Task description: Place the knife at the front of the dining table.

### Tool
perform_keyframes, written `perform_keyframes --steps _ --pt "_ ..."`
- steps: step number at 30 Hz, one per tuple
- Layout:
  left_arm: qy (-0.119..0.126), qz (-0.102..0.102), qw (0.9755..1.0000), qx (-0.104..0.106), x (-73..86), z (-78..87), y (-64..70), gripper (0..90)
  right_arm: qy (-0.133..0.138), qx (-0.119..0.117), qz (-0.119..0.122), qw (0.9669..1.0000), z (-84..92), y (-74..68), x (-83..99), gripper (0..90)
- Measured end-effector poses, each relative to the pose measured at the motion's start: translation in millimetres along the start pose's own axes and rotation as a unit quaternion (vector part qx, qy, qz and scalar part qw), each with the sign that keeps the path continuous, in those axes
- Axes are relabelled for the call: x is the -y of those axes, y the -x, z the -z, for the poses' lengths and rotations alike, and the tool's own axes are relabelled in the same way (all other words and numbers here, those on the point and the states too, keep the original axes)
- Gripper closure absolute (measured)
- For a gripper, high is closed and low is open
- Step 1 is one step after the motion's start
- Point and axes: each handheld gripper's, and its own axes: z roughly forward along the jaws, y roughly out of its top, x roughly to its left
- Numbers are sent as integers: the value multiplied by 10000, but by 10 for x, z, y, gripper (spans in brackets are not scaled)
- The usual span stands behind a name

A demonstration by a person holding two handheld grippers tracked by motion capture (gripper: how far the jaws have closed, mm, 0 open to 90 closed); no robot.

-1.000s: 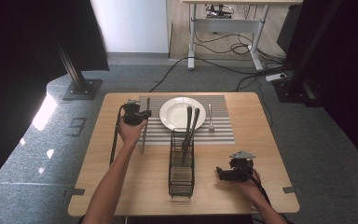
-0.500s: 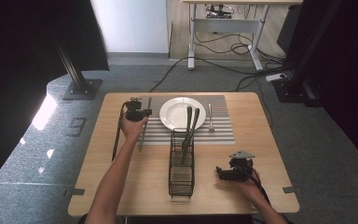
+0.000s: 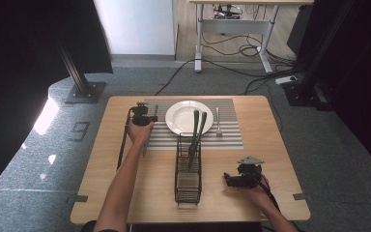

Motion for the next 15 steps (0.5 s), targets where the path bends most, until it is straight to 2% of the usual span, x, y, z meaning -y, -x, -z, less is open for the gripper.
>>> perform_keyframes --steps 3,6,8,15 --pt "-125 -19 9999 -34 -15 -67 1 836 2 -4 5 10000 -1 -1 0 42" --pt "-148 57 9999 -27 -9 -110 -7 836 2 -7 6 10000 0 -1 -1 43" --pt "-250 100 9996 -82 0 -168 -34 836 4 -8 7 10000 -1 -2 -1 43" --pt "-302 97 9994 -138 -31 -234 -44 836 5 -14 9 10000 0 -2 -1 45"
